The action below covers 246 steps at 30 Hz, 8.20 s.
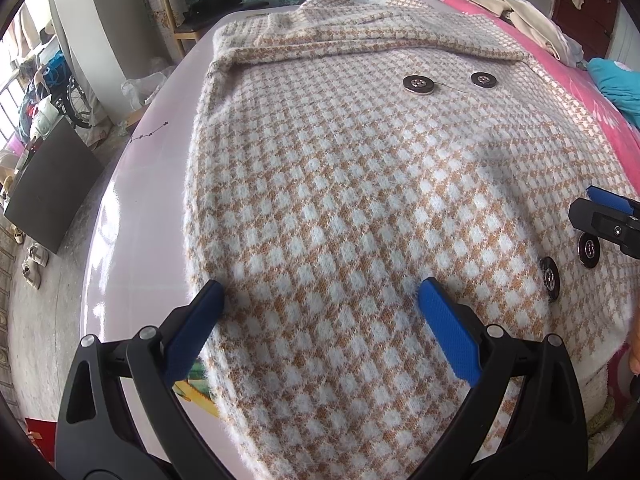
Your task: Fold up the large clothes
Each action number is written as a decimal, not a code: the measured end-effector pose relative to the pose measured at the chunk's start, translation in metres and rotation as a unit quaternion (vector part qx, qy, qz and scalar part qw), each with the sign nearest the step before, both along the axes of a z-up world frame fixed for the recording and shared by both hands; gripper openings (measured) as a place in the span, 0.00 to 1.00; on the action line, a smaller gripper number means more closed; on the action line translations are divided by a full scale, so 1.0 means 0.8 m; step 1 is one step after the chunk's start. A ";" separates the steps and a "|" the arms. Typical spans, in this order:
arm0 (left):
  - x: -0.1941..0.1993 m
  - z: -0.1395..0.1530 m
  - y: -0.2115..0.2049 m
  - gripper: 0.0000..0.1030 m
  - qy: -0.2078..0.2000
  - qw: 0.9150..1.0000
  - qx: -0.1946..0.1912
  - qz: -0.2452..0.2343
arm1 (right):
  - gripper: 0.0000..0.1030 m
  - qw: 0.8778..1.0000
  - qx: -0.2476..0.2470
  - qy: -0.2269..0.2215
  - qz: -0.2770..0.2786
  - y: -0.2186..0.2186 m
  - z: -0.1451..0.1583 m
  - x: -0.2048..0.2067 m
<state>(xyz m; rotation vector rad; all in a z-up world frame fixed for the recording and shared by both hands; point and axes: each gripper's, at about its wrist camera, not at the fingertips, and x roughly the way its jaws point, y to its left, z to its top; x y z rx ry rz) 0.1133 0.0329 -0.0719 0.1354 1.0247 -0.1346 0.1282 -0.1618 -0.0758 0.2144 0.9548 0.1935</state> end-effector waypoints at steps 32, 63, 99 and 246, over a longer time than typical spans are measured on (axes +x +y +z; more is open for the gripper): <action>-0.122 0.009 0.071 0.78 0.002 0.989 -0.145 -0.036 | 0.94 0.999 -0.026 0.024 0.002 0.008 -0.001 0.013; -0.068 -0.005 0.095 0.54 0.006 0.971 -0.240 0.008 | 0.94 1.000 0.000 0.007 0.008 -0.001 -0.001 0.002; -0.112 -0.013 0.084 0.45 0.051 0.959 -0.277 -0.007 | 0.94 0.997 0.002 -0.006 -0.073 -0.097 0.044 -0.054; 0.063 0.017 0.065 0.09 -0.108 0.949 -0.252 0.156 | 0.19 0.978 -0.002 -0.044 -0.203 -0.117 0.011 0.102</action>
